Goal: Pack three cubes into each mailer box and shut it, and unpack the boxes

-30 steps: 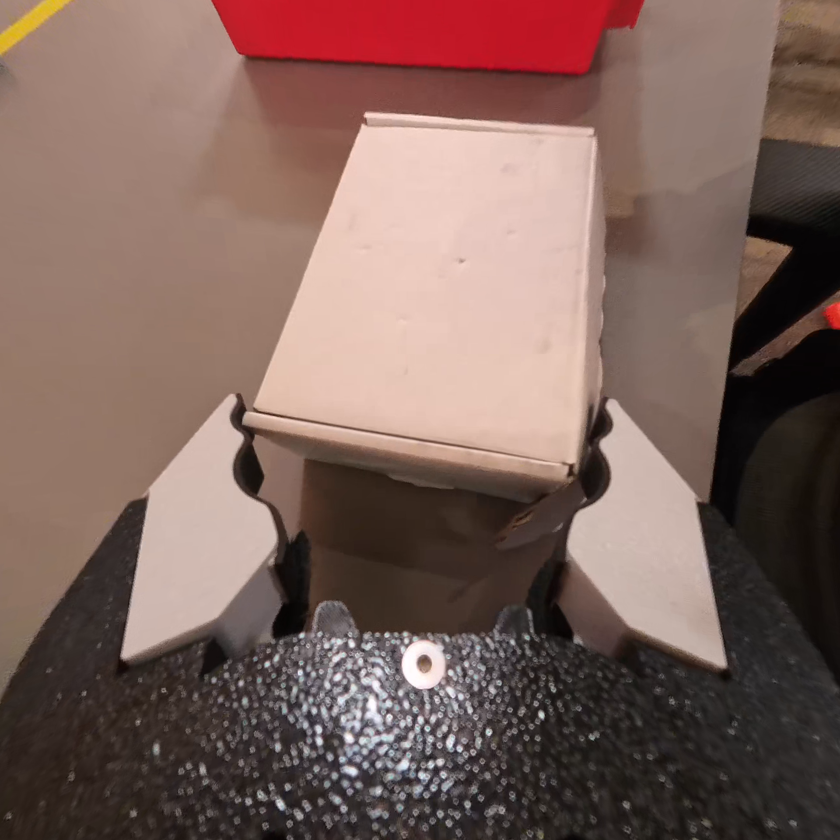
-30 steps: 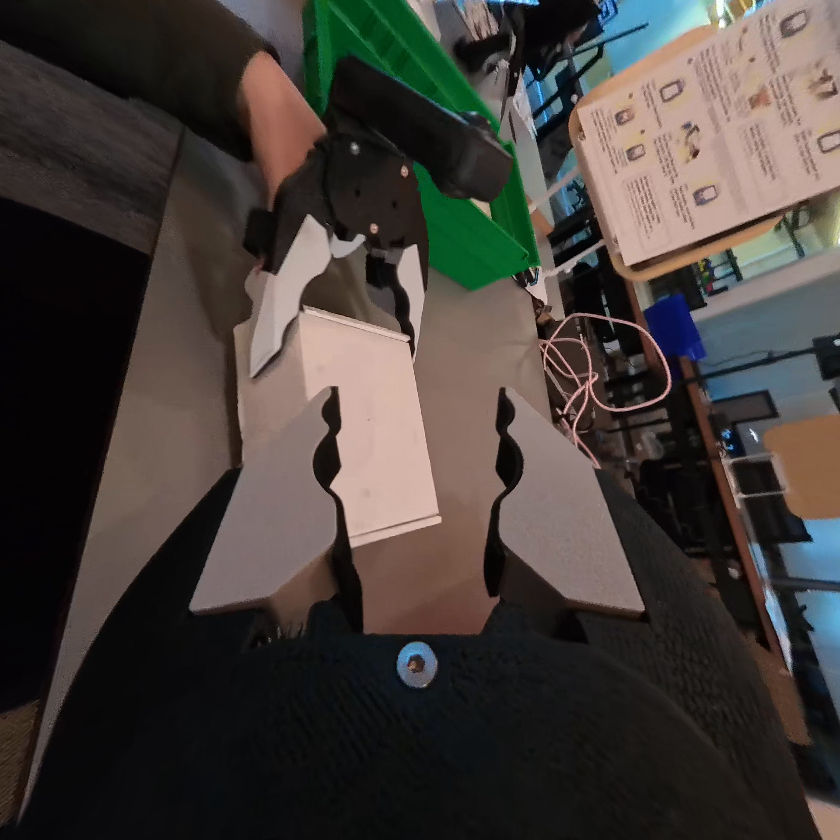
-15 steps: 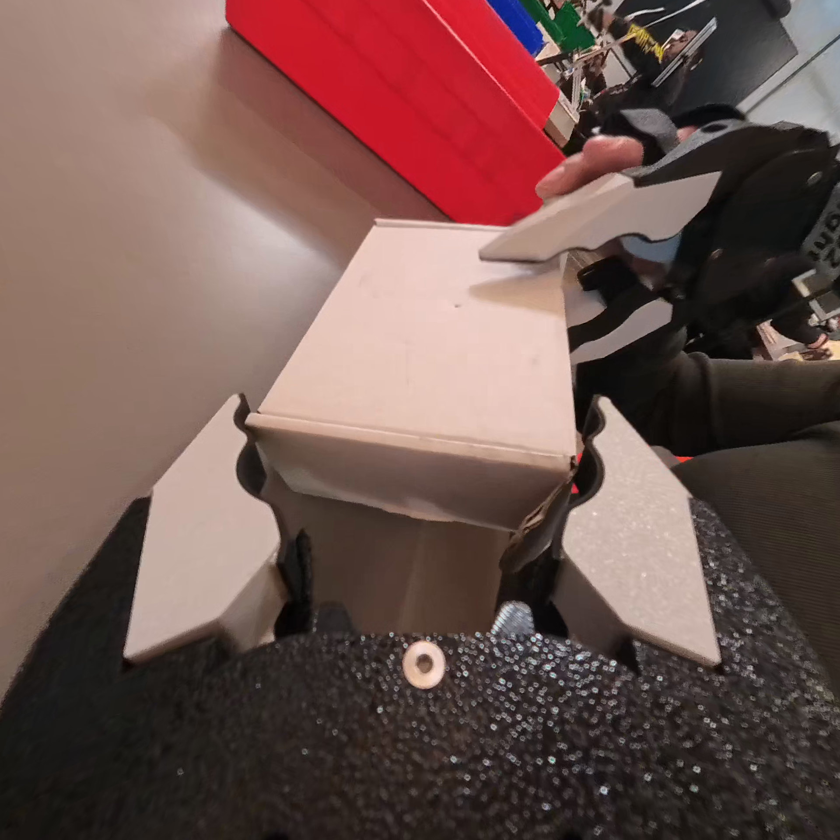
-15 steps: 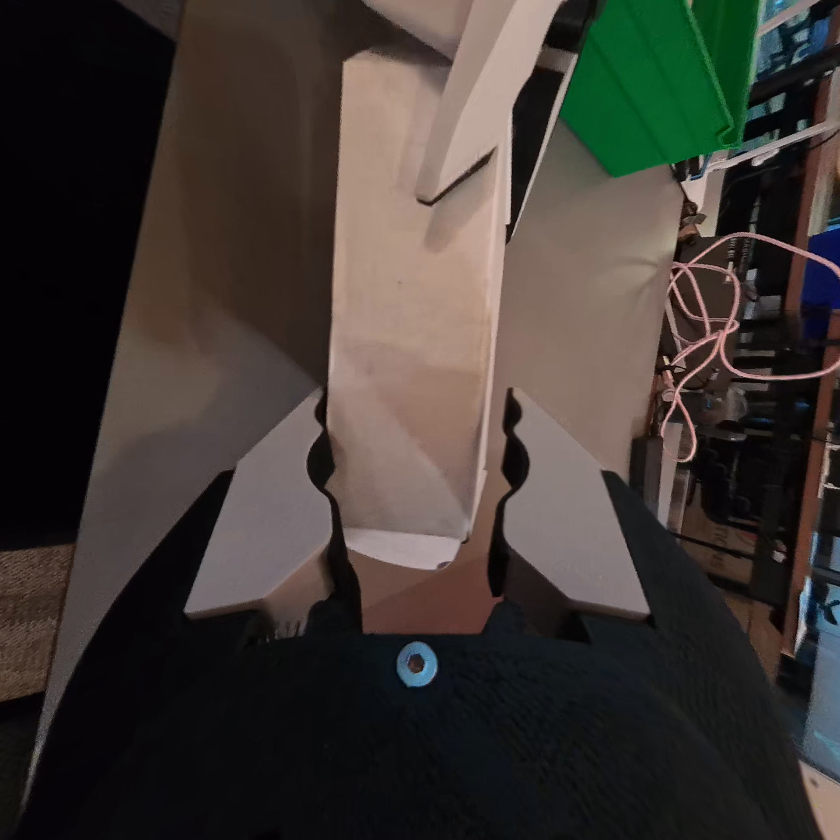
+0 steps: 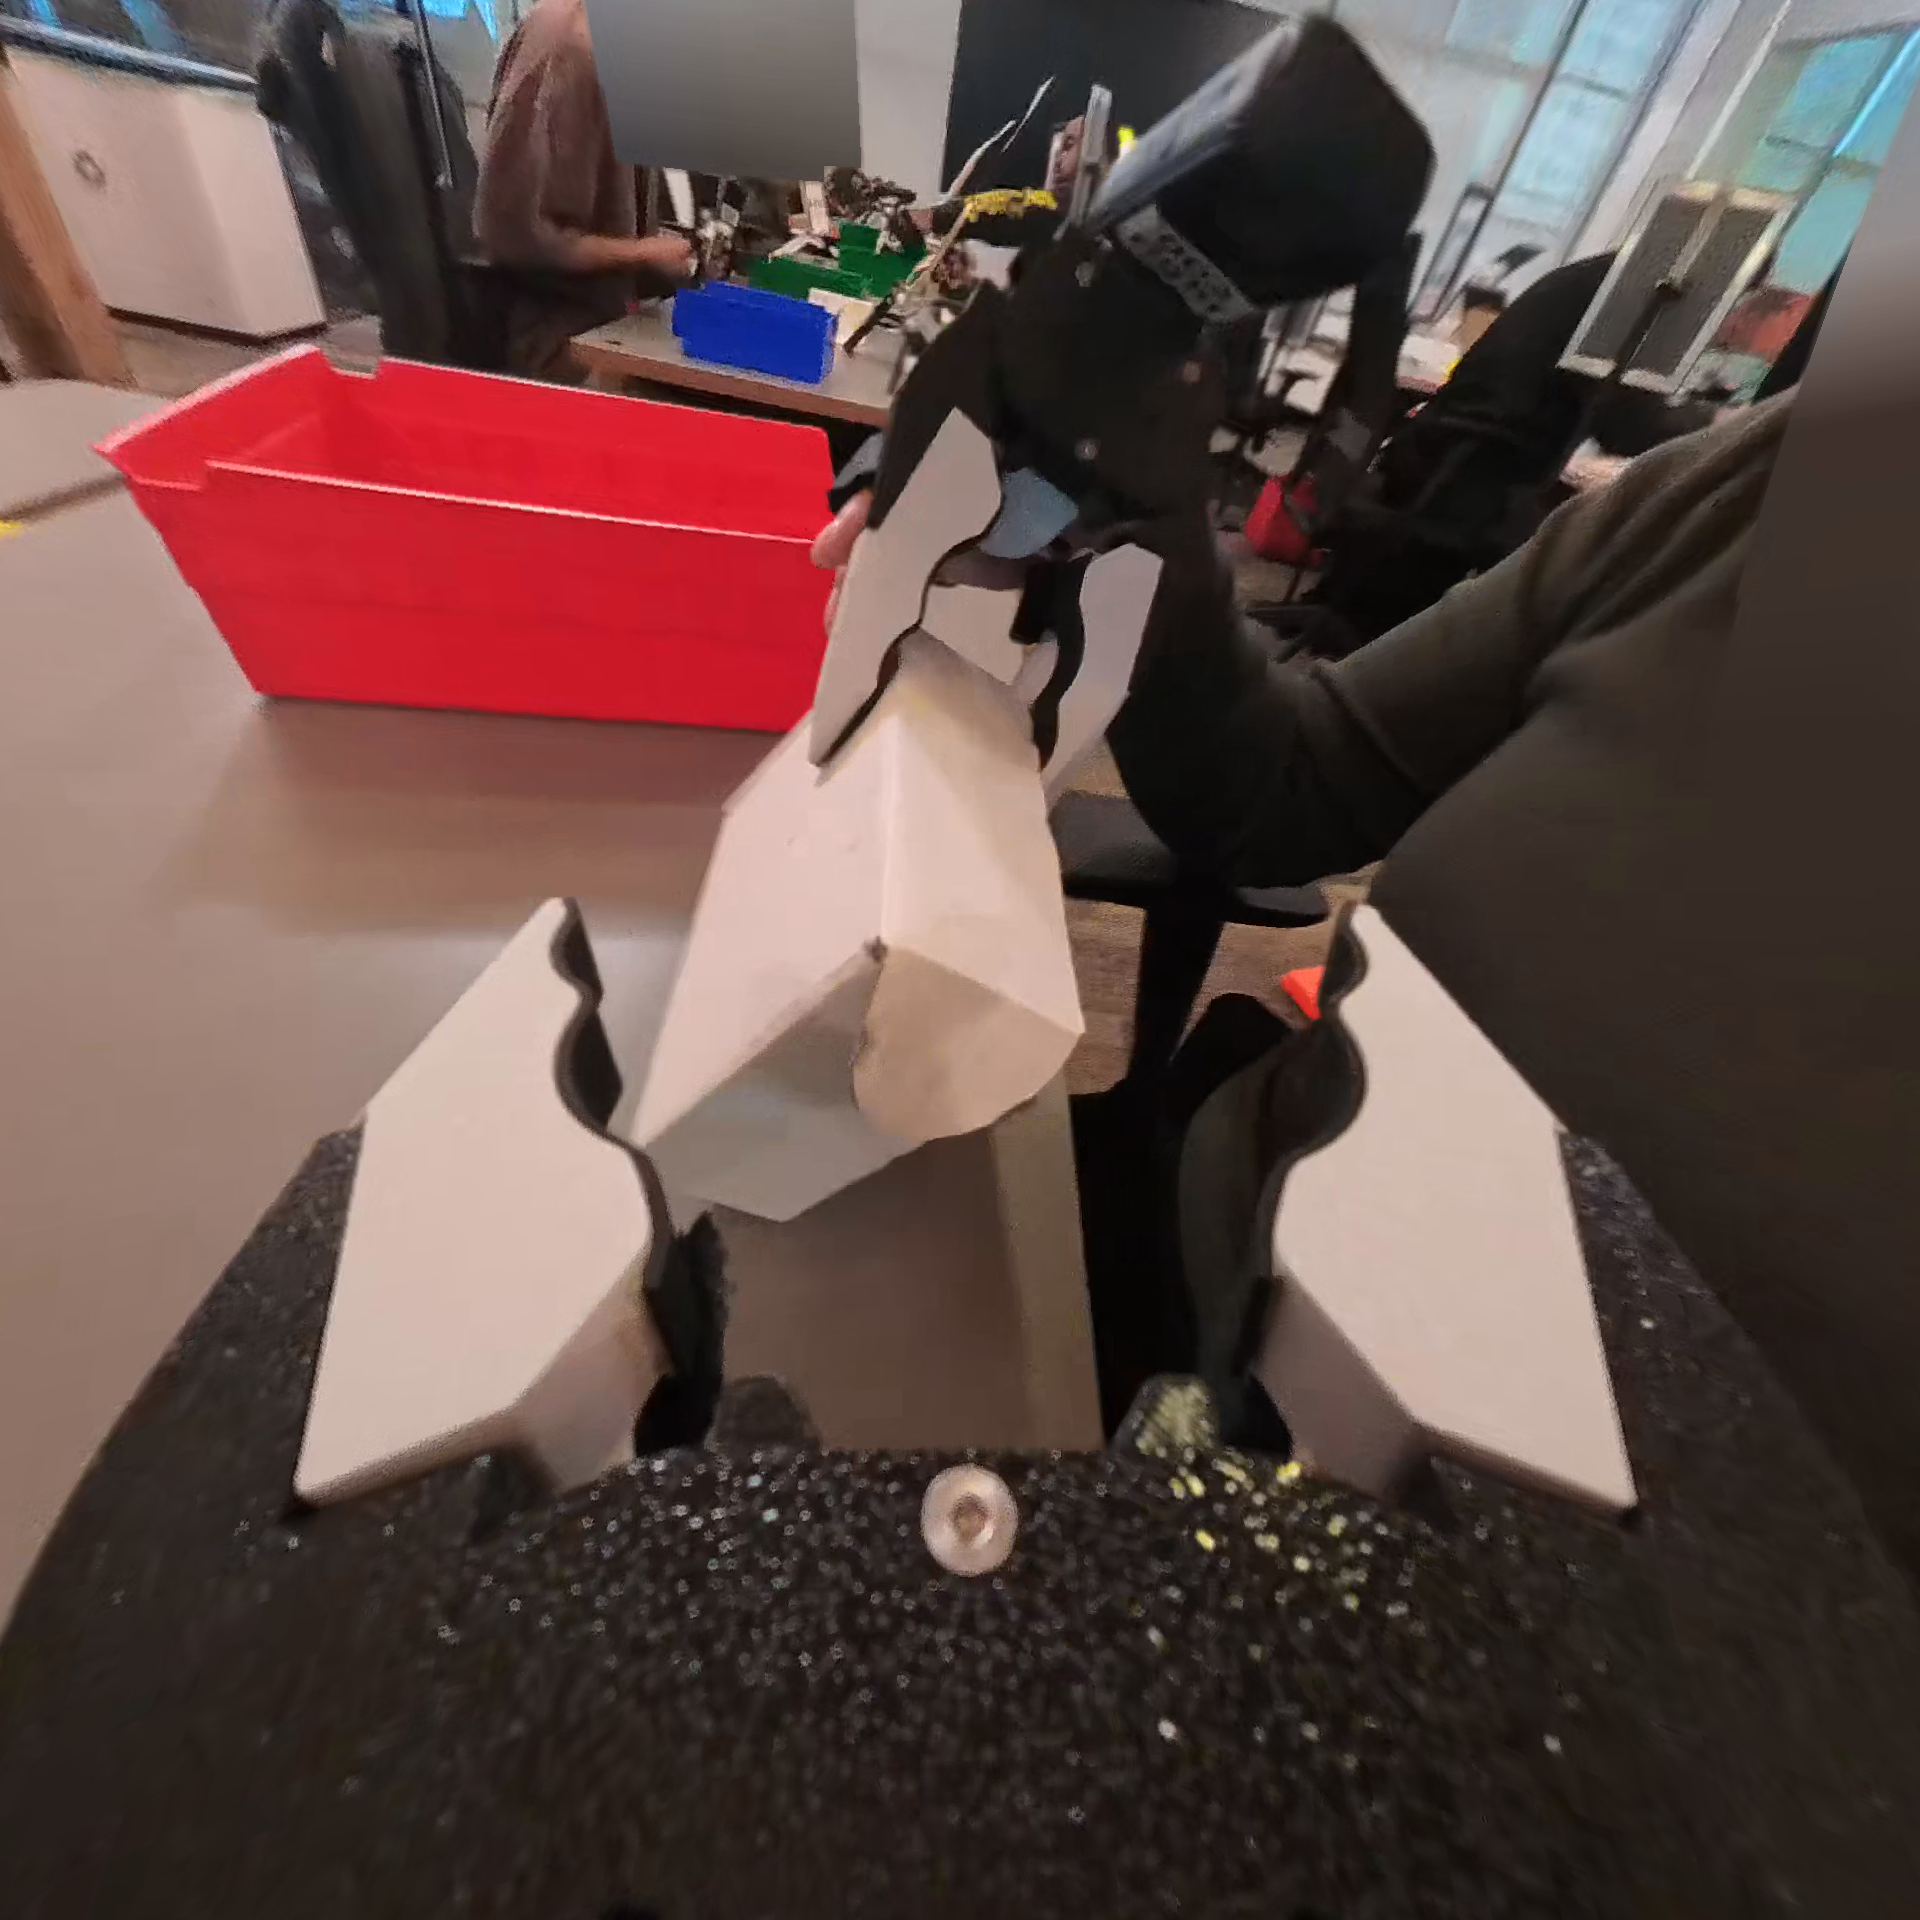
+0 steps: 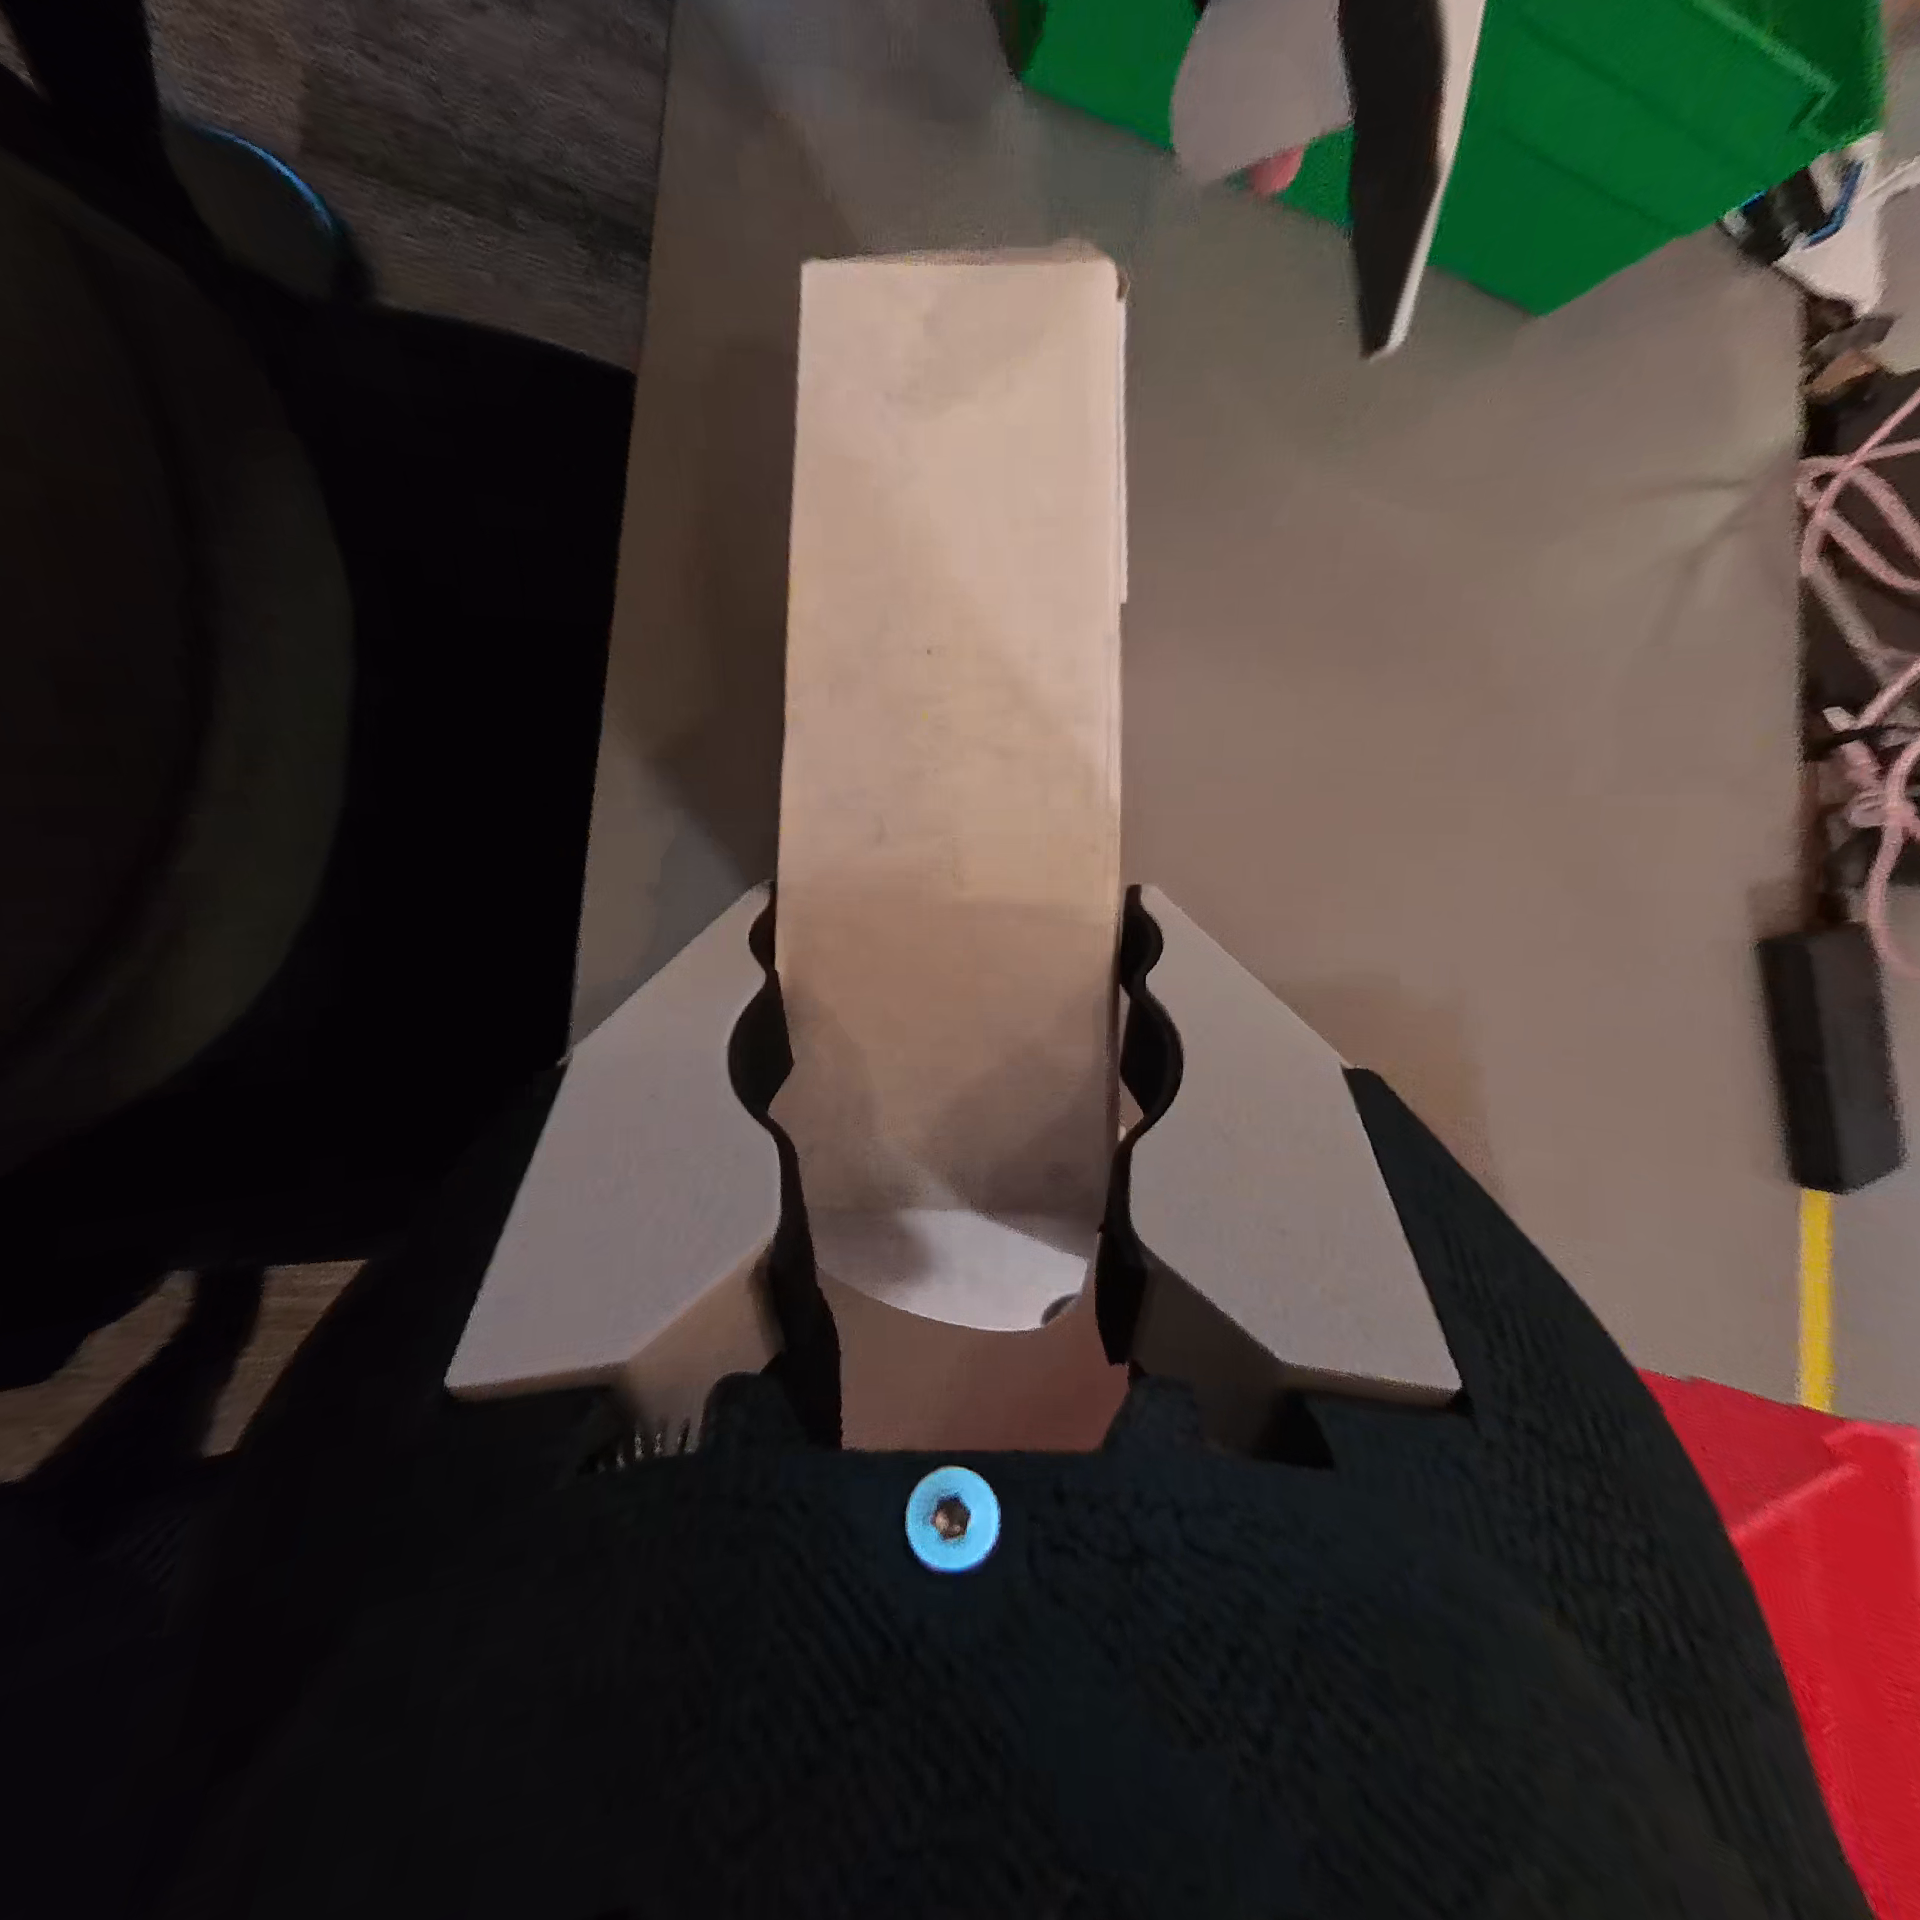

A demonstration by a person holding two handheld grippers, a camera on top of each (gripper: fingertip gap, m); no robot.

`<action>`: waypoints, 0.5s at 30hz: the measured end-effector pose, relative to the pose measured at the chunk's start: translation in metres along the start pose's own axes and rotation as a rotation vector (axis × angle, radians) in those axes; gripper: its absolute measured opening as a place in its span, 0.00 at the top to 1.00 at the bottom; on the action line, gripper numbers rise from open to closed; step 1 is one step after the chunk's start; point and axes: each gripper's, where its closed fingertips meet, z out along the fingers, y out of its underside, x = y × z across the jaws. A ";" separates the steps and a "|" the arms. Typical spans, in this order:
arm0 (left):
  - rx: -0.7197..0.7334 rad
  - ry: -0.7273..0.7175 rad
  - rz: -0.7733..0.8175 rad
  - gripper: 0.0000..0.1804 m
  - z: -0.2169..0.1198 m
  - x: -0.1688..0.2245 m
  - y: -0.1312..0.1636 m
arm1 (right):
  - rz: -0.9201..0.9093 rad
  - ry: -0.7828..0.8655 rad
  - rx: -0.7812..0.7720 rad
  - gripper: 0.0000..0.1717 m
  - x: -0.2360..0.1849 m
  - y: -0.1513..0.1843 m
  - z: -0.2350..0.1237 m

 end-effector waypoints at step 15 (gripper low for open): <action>-0.298 -0.199 0.222 0.41 0.007 -0.022 0.044 | 0.250 -0.061 0.172 0.57 0.030 0.003 -0.016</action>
